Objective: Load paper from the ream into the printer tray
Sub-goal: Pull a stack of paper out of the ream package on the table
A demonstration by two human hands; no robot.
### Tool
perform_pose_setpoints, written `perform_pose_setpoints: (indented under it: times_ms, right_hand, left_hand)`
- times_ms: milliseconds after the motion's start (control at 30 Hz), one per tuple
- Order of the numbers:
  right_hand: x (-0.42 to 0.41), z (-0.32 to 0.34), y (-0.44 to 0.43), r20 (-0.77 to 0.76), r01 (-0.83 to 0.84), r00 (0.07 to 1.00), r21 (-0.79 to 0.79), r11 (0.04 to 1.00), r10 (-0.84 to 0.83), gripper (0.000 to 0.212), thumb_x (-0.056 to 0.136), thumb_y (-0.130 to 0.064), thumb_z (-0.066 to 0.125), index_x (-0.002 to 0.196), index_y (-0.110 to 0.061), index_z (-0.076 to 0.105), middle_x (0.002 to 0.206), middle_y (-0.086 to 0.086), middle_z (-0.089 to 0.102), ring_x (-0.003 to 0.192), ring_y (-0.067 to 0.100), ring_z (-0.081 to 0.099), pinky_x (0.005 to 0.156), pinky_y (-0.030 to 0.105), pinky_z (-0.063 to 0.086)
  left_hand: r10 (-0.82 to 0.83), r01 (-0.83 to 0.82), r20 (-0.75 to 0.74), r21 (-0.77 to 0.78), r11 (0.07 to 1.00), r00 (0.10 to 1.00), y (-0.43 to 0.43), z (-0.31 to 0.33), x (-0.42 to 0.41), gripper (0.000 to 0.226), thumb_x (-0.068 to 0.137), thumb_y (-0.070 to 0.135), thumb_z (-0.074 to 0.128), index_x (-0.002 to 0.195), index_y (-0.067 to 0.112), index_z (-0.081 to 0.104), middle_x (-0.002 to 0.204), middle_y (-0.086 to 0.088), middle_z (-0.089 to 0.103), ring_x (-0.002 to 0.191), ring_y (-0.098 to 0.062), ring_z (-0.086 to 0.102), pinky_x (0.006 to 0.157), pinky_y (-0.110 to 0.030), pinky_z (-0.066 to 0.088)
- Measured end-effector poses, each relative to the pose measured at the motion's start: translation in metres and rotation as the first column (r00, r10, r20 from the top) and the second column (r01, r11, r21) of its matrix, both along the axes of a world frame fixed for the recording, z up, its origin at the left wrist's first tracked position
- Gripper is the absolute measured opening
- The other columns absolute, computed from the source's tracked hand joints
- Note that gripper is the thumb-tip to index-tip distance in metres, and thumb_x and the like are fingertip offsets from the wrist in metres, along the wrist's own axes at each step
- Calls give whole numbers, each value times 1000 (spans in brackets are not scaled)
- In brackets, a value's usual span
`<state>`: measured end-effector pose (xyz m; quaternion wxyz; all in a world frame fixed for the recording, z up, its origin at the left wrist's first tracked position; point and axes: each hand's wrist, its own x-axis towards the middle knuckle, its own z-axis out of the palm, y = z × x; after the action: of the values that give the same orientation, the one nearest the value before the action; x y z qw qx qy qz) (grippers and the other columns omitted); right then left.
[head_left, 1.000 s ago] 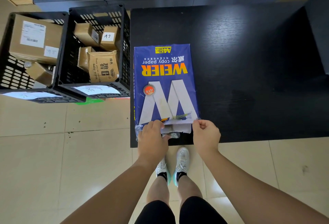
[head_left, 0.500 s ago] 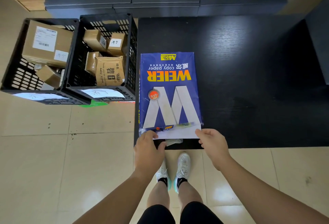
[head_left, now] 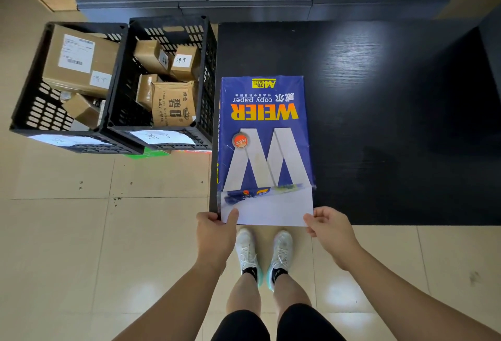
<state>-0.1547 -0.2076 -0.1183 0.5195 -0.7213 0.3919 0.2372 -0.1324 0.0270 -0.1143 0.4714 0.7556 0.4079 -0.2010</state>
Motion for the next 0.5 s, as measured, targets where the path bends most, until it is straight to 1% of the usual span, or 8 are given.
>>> perform_pose_setpoints:
  times_ms: [67, 133, 200, 267, 333, 400, 467, 500]
  right_hand:
    - [7, 1, -1, 2, 9, 1000, 35, 999, -9, 4, 88, -18, 68, 87, -15, 70, 83, 3, 75, 70, 15, 68, 71, 30, 56]
    - [15, 0, 0, 21, 36, 999, 66, 997, -37, 6, 87, -21, 69, 89, -15, 72, 87, 2, 77, 75, 16, 69, 73, 32, 57]
    - [21, -2, 1, 31, 45, 998, 71, 996, -47, 9, 88, -23, 69, 90, -15, 73, 87, 0, 77, 76, 15, 70, 68, 29, 54]
    - [23, -3, 3, 27, 33, 999, 58, 998, -34, 10, 89, -22, 68, 94, -14, 72, 87, 0, 77, 78, 15, 71, 66, 27, 52]
    - [20, -5, 4, 23, 18, 1000, 54, 998, -20, 9, 90, -18, 65, 96, -12, 71, 89, 3, 77, 83, 19, 72, 69, 29, 55]
    - [14, -6, 5, 23, 7, 1000, 52, 999, -8, 7, 91, -15, 63, 94, -13, 69, 89, 5, 77, 84, 22, 72, 70, 33, 54]
    - [4, -5, 6, 12, -4, 1000, 29, 1000, 4, 7, 92, -15, 61, 90, -15, 68, 88, 5, 77, 84, 24, 71, 71, 38, 55]
    - [-3, -4, 6, 7, -8, 1000, 25, 1000, 8, 7, 92, -15, 61, 90, -16, 67, 88, 4, 76, 84, 23, 71, 73, 39, 56]
  left_hand:
    - [6, -7, -9, -15, 1000, 1000, 1, 0, 4, 39, 85, 34, 74, 102, 8, 51, 90, -6, 60, 72, -17, 55, 57, -28, 43]
    - [13, -13, -4, -42, 999, 1000, 3, -3, 8, 36, 84, 33, 74, 99, 5, 55, 88, -6, 61, 70, -19, 54, 55, -29, 44]
    - [28, -28, -5, -67, 997, 1000, 6, -7, 11, 37, 84, 35, 73, 96, 2, 60, 82, -8, 62, 65, -22, 53, 54, -27, 43]
    - [37, -40, -29, -89, 995, 999, 8, -11, 10, 36, 86, 34, 72, 86, -1, 63, 72, -10, 60, 60, -23, 50, 55, -25, 42]
    - [53, -59, -59, -115, 992, 997, 9, -13, 6, 35, 88, 31, 71, 79, -1, 64, 65, -10, 58, 59, -26, 49, 60, -31, 45]
    - [44, -55, -89, -126, 991, 995, 10, -14, -1, 33, 88, 33, 71, 78, 2, 65, 65, -10, 61, 60, -27, 52, 64, -35, 49]
    - [23, -38, -101, -146, 989, 995, 12, -13, -11, 32, 87, 33, 72, 72, 7, 60, 67, -7, 56, 62, -26, 48, 61, -35, 43]
    - [22, -41, -113, -169, 985, 993, 13, -11, -15, 31, 87, 32, 73, 72, 8, 59, 69, -5, 54, 64, -26, 45, 61, -33, 39]
